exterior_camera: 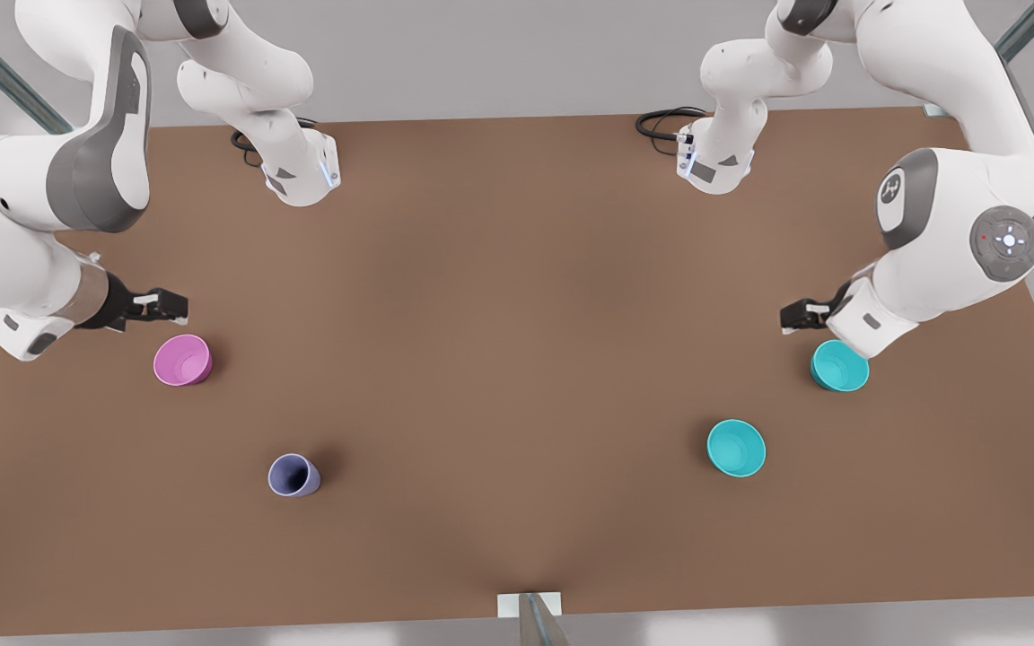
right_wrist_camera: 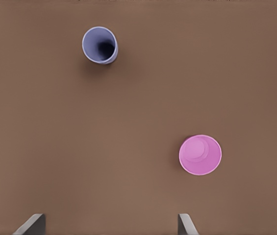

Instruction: Stack the blue bowl on the pink bowl

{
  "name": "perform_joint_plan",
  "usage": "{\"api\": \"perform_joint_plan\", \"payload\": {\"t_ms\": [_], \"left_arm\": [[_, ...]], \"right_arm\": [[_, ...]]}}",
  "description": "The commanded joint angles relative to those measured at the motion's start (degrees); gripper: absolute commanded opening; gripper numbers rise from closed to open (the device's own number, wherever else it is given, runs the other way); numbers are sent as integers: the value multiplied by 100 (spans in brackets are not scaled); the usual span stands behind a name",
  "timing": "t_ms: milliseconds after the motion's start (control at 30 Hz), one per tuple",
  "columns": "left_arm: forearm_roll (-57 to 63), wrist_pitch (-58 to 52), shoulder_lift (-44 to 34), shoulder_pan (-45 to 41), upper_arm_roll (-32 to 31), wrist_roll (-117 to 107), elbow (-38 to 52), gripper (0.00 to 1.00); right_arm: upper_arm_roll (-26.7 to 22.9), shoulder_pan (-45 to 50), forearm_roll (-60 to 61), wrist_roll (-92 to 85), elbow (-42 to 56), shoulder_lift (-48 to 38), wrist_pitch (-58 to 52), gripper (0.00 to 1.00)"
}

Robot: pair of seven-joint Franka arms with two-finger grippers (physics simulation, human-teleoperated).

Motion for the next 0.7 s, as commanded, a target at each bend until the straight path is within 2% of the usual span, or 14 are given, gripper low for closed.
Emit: {"api": "perform_joint_plan", "payload": {"t_ms": [0, 67, 133, 200, 300, 400, 500, 533, 567, 600, 667], "left_arm": [[1, 158, -15, 32, 3, -163, 3, 100], [-8, 149, -15, 32, -6, -163, 3, 100], [1, 149, -15, 32, -6, -163, 3, 100], [1, 141, -15, 32, -6, -163, 3, 100], [1, 141, -15, 32, -6, -163, 3, 100], [1, 141, -15, 32, -6, -163, 3, 100], [1, 141, -15, 32, -6, -163, 3, 100], [1, 141, -15, 32, -6, -163, 3, 100], [9, 141, -15, 32, -6, -163, 3, 100], [1, 141, -15, 32, -6, -163, 3, 100], [1, 132, -15, 32, -6, -163, 3, 100]], "right_arm": [[-2, 1, 28, -231, 8, -5, 111, 100], [-2, -60, 28, -240, 35, 13, 111, 100], [-2, -693, 424, -995, 35, 170, 120, 100], [7, -1334, 177, -2700, 253, 636, 463, 100], [-2, -1721, 160, -2912, 193, 1234, 550, 100], [24, -2355, 204, -2982, -606, 1682, 1762, 100], [24, -2355, 221, -2991, -1133, 1542, 2370, 100], [24, -2363, 230, -3017, -1694, 1227, 2799, 100], [24, -2355, 221, -3035, -2186, 972, 3342, 100], [33, -2346, 204, -3298, -3135, 611, 4660, 100], [33, -2354, 204, -3492, -4157, 338, 6095, 100]]}}
